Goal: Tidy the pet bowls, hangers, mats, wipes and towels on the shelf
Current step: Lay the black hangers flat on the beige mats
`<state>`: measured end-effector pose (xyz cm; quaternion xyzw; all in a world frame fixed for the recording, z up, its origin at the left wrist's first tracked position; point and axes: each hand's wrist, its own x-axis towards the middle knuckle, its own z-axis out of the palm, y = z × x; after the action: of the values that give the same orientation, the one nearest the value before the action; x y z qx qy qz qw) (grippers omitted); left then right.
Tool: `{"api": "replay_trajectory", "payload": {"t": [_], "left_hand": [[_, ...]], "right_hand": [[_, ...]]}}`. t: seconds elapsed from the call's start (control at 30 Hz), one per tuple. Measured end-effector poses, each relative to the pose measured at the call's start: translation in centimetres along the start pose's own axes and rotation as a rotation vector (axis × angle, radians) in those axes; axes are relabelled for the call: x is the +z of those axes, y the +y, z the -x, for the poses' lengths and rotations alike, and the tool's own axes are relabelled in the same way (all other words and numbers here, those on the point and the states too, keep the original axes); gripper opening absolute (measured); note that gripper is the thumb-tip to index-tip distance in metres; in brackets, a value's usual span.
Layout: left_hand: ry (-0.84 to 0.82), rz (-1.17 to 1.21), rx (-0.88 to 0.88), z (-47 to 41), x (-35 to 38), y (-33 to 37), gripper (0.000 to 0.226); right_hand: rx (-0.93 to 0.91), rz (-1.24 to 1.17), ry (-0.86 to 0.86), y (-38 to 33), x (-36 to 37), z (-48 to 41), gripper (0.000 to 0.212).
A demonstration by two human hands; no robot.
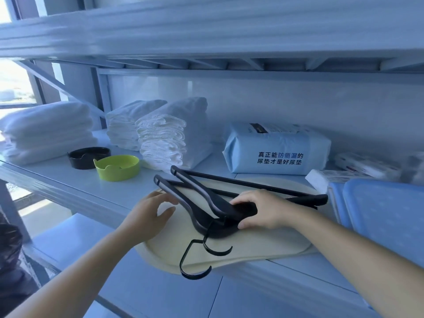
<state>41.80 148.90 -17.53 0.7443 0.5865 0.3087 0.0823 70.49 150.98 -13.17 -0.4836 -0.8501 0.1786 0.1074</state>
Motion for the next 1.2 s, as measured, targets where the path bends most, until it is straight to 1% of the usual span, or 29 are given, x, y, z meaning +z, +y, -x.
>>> {"api": "replay_trajectory", "payload": {"t": [0.1, 0.37, 0.57, 0.6, 0.67, 0.7, 0.73, 0.83, 0.9, 0.97, 1.07, 1.2], "left_hand": [[-0.028, -0.033, -0.034, -0.4, -0.1, -0.7, 0.018], [-0.067, -0.108, -0.110, -2.0, -0.7, -2.9, 0.021], [-0.078, -0.138, -0.172, -3.6, -1.6, -4.3, 0.026], [-0.089, -0.145, -0.181, -3.8, -1.7, -4.5, 0.027], [-0.117, -0.160, -0.198, -4.2, -1.9, -4.9, 0.032], [-0.127, -0.165, -0.206, -4.4, -1.9, -5.2, 0.034], [-0.135, -0.166, -0.213, -4.6, -2.0, -5.4, 0.038], [-0.145, -0.151, -0.238, -5.3, -2.2, -5.8, 0.052], [-0.164, -0.148, -0.264, -5.8, -2.4, -6.2, 0.057], [-0.185, -0.141, -0.288, -6.2, -2.4, -6.5, 0.052], [-0.202, -0.112, -0.252, -6.3, -2.3, -6.7, 0.034], [-0.161, -0.034, -0.199, -6.2, -2.5, -6.9, 0.033]], "right_hand": [[-0.019, -0.076, 0.007, -0.2, 0.1, 0.0, 0.048], [0.006, -0.047, -0.024, -1.1, -0.4, -0.2, 0.046], [0.065, -0.087, -0.171, -2.7, -1.3, -0.5, 0.050], [0.091, -0.128, -0.166, -2.9, -1.4, -0.7, 0.048], [0.133, -0.190, -0.090, -3.6, -1.2, -1.4, 0.034], [0.156, -0.176, -0.043, -4.0, -0.8, -1.8, 0.025], [0.177, -0.135, -0.005, -4.4, -0.3, -2.2, 0.021], [0.219, 0.011, 0.062, -5.7, 1.1, -3.2, 0.031], [0.244, 0.014, 0.083, -5.9, 1.8, -3.7, 0.039], [0.277, -0.010, 0.078, -6.0, 2.1, -3.9, 0.051], [0.334, -0.055, 0.062, -6.0, 2.3, -4.0, 0.067], [0.360, -0.070, 0.056, -6.2, 2.6, -4.0, 0.070]]}}
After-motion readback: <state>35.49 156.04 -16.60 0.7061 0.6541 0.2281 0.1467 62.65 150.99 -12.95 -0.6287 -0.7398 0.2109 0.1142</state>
